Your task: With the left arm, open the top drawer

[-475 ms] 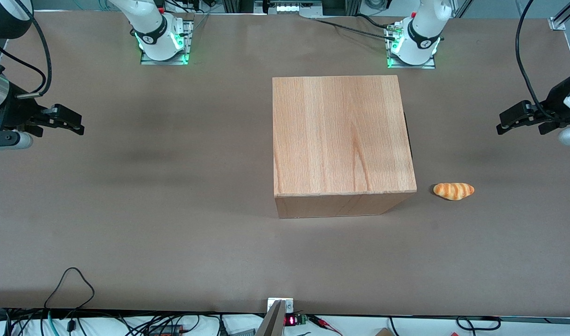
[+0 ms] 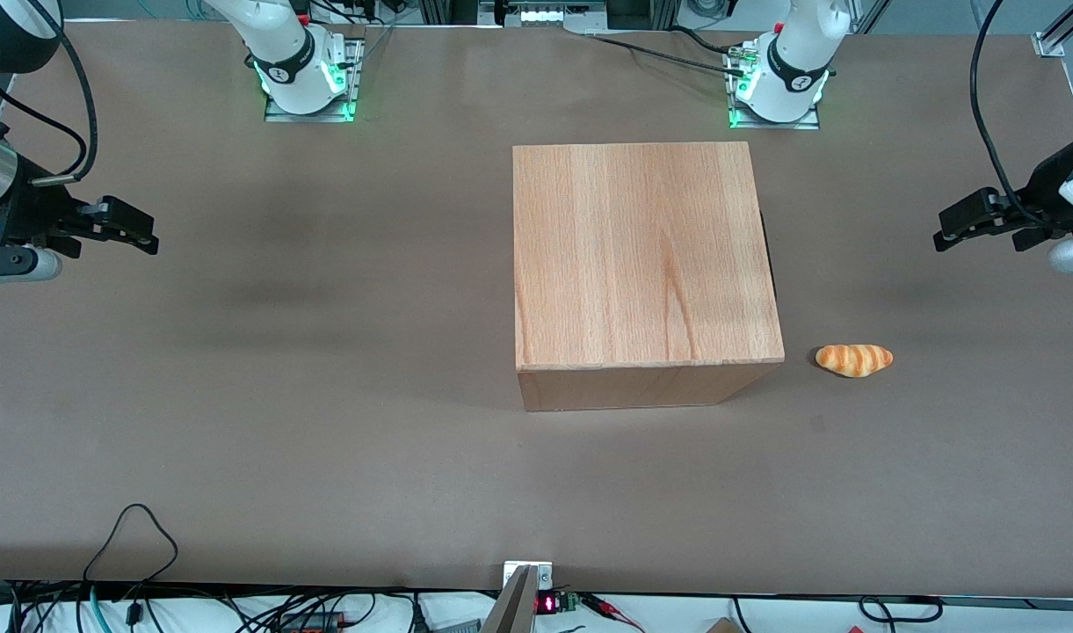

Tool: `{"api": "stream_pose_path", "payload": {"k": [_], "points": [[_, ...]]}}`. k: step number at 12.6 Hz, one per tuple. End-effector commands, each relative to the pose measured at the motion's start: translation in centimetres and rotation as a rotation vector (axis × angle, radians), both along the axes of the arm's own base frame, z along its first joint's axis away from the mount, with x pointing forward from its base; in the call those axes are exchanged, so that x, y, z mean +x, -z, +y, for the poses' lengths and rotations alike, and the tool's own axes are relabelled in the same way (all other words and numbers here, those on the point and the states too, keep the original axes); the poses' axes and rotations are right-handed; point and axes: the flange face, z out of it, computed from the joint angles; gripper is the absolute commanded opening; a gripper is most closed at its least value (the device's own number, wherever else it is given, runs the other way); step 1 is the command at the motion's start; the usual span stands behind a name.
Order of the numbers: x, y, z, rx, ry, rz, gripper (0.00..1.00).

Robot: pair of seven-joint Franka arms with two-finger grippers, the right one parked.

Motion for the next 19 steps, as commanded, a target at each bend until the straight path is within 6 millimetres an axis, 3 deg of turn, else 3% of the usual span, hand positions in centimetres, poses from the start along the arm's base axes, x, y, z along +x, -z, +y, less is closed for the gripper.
{"api": "stream_pose_path", "payload": {"k": [1,6,11,12,16,19], "points": [[-0.8,0.2,-0.2,0.003,0.009,0.025,1.00],[-0.5,1.6,-1.0,-0.012,0.013,0.071,1.00],[1.2,3.7,-1.5,-0.039,0.022,0.072,1.00],[2.0,5.1,-1.9,-0.036,0.030,0.088,1.00],[2.4,6.5,-3.0,-0.038,0.050,0.102,1.00],[3.1,9.1,-4.2,-0.052,0.064,0.139,1.00]]}}
